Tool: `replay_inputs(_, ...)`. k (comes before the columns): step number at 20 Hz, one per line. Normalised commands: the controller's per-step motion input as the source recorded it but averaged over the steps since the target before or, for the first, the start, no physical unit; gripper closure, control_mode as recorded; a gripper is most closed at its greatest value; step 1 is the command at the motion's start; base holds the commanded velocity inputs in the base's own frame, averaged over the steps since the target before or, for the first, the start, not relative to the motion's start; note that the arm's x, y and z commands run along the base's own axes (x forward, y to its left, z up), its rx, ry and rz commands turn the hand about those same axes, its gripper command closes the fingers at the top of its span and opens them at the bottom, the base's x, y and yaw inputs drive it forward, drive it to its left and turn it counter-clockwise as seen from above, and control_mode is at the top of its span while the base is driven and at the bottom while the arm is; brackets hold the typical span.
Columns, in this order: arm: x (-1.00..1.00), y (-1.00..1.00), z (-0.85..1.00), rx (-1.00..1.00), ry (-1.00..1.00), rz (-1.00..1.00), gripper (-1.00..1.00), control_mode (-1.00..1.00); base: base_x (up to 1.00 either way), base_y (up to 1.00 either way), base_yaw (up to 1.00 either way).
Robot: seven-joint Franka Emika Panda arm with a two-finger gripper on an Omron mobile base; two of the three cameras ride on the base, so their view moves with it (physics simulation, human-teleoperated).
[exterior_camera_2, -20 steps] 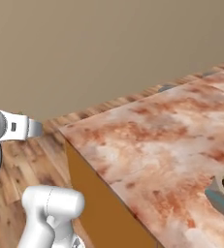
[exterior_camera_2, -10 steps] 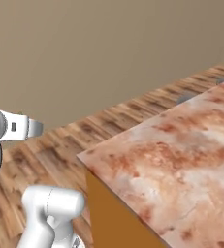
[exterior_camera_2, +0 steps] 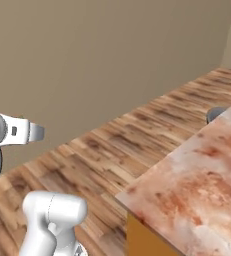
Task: There is a bowl on the dining counter. Grab a lemon wedge from the fridge and place it in the bowl. Then get the liquor bottle and glass cup from the cabinet and place them next to the bowl.
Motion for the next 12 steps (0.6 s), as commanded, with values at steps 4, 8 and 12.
replay_inputs(4, 0.00, 0.00, 0.00, 0.00, 0.00, 0.00, 1.00, 1.00, 0.95, 1.00, -0.24)
replay_inputs(8, 0.00, 0.00, 0.00, 0.00, 0.00, 0.00, 1.00, 1.00, 0.93, 1.00, -0.24)
replay_inputs(12, 0.00, 0.00, 0.00, 0.00, 0.00, 0.00, 1.00, 1.00, 0.96, 0.97, -0.26)
